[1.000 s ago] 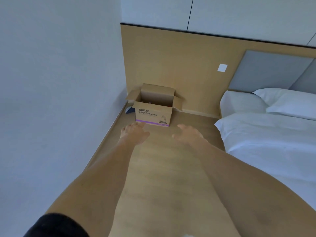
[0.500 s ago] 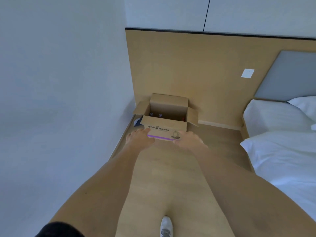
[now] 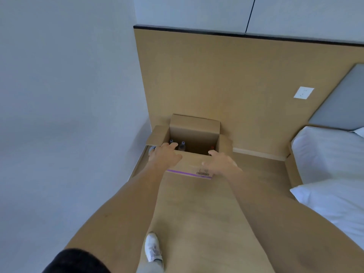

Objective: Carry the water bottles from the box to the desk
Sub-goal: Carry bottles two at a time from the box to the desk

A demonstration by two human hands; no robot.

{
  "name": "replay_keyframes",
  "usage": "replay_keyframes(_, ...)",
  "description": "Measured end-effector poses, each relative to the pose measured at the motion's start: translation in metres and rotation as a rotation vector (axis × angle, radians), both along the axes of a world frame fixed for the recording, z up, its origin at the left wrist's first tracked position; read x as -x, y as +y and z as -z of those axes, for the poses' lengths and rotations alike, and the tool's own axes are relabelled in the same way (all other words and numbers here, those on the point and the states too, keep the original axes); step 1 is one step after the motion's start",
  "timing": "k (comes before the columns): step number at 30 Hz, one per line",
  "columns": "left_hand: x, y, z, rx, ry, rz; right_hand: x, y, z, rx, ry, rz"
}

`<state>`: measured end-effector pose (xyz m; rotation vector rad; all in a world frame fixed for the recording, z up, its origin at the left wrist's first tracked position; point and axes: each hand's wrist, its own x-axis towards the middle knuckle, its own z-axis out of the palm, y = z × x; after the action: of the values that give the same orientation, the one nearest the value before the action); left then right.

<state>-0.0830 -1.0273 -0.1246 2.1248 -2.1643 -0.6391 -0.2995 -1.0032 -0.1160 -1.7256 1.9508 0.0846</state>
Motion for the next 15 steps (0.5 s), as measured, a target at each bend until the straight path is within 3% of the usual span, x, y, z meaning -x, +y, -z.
replay_keyframes(15,0.005,-0.302,0.029,-0.066,-0.012,0.235,0.006,-0.245,0.016,-0.013,0.018,0.254)
